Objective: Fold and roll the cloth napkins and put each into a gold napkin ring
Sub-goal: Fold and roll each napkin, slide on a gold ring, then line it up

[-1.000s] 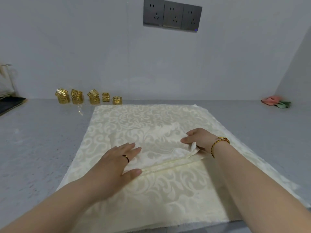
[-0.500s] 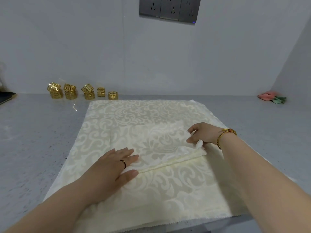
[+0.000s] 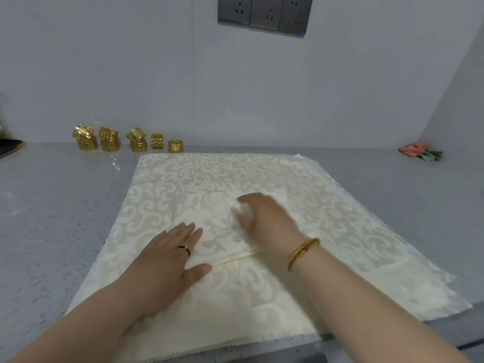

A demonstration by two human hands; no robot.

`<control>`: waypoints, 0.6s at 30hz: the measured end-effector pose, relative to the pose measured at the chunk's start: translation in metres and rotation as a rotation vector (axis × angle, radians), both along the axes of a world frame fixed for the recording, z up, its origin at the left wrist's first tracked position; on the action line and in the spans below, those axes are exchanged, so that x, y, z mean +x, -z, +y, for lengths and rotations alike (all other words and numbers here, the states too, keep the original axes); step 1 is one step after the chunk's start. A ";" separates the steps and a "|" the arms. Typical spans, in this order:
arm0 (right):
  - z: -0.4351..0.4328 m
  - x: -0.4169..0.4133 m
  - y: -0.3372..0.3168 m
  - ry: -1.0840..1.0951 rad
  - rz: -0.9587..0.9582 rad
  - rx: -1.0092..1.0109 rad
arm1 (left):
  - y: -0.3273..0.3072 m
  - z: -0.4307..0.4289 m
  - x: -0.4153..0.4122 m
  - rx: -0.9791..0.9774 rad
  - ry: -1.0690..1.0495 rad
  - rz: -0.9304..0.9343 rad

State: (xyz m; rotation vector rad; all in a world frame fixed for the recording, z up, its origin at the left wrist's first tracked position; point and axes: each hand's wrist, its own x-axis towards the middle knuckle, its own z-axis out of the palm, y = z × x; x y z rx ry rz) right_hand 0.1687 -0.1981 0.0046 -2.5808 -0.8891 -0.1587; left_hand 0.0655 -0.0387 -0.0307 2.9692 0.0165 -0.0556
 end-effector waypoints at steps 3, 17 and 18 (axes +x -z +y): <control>0.020 -0.021 0.024 -0.163 0.055 -0.191 | 0.001 -0.001 0.000 0.043 0.006 0.009; -0.010 0.030 0.015 0.206 -0.052 -0.355 | 0.005 0.005 0.005 -0.012 -0.064 -0.049; 0.002 0.029 0.015 0.148 -0.087 -0.283 | 0.007 0.005 0.006 0.013 -0.067 -0.053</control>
